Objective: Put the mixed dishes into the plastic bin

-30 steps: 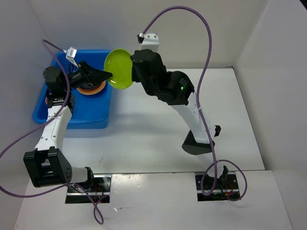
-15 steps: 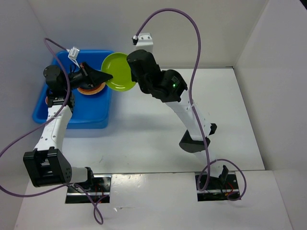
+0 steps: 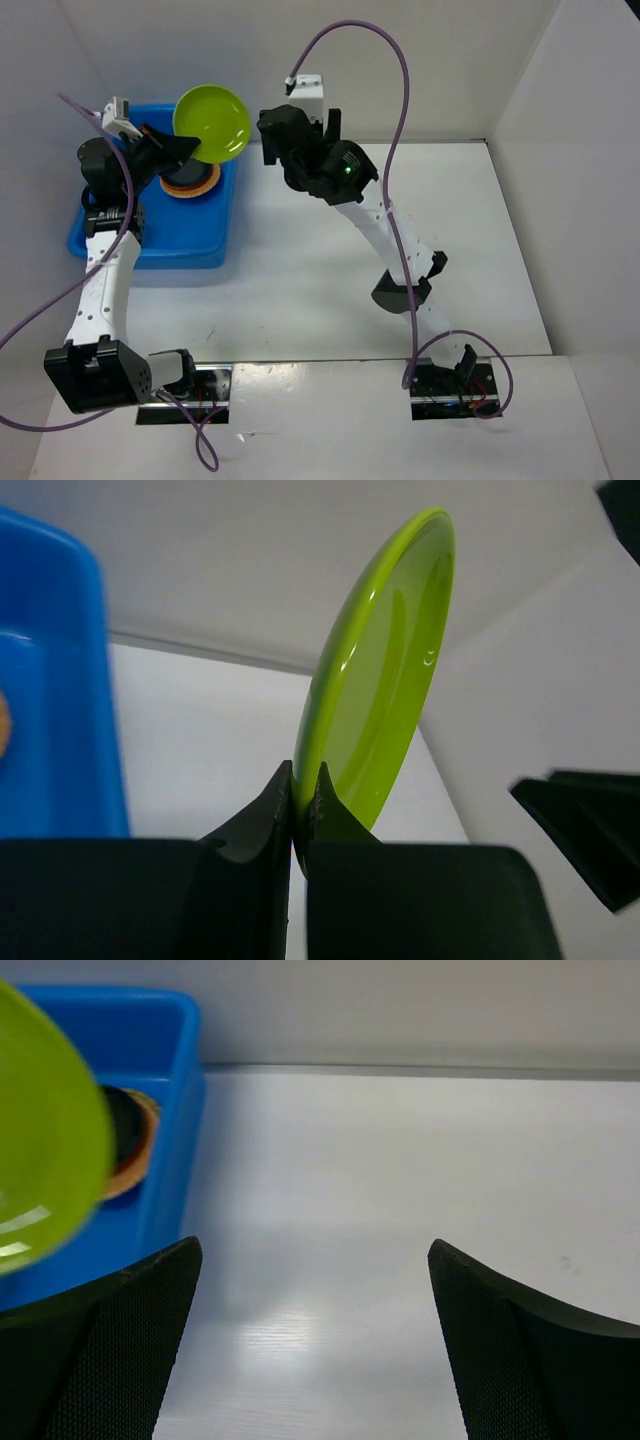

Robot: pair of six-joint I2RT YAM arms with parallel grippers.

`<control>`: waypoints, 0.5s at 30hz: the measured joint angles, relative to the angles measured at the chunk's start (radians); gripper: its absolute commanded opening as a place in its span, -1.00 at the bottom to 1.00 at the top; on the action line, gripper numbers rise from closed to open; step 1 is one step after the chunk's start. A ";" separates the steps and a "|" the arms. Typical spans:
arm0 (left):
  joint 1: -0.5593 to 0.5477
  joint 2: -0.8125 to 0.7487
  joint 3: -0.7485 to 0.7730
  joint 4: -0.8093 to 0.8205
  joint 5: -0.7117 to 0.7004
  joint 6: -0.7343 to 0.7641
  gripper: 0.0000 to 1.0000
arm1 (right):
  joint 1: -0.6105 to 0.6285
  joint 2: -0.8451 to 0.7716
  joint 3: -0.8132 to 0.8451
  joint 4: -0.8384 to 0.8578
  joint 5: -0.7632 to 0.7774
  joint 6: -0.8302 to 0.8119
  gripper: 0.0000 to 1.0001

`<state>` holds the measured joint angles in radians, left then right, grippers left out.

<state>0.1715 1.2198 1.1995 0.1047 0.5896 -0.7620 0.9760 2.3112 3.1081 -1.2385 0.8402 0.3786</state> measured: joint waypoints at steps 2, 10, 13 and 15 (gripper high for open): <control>0.020 -0.006 0.001 -0.021 -0.086 0.017 -1.00 | -0.005 -0.035 -0.057 -0.017 0.040 0.014 1.00; 0.111 0.093 -0.003 0.009 -0.227 0.015 -1.00 | 0.033 -0.412 -0.533 -0.044 0.153 0.076 1.00; 0.127 0.209 -0.005 0.054 -0.217 -0.012 -1.00 | 0.043 -0.665 -0.870 0.072 0.161 0.096 1.00; 0.130 0.276 -0.007 0.065 -0.200 -0.029 -1.00 | 0.042 -0.858 -1.171 0.232 0.139 0.086 1.00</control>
<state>0.3012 1.4960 1.1923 0.1696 0.3897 -0.7914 1.0183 1.4536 1.9373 -1.0065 0.9794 0.4644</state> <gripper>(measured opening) 0.040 0.999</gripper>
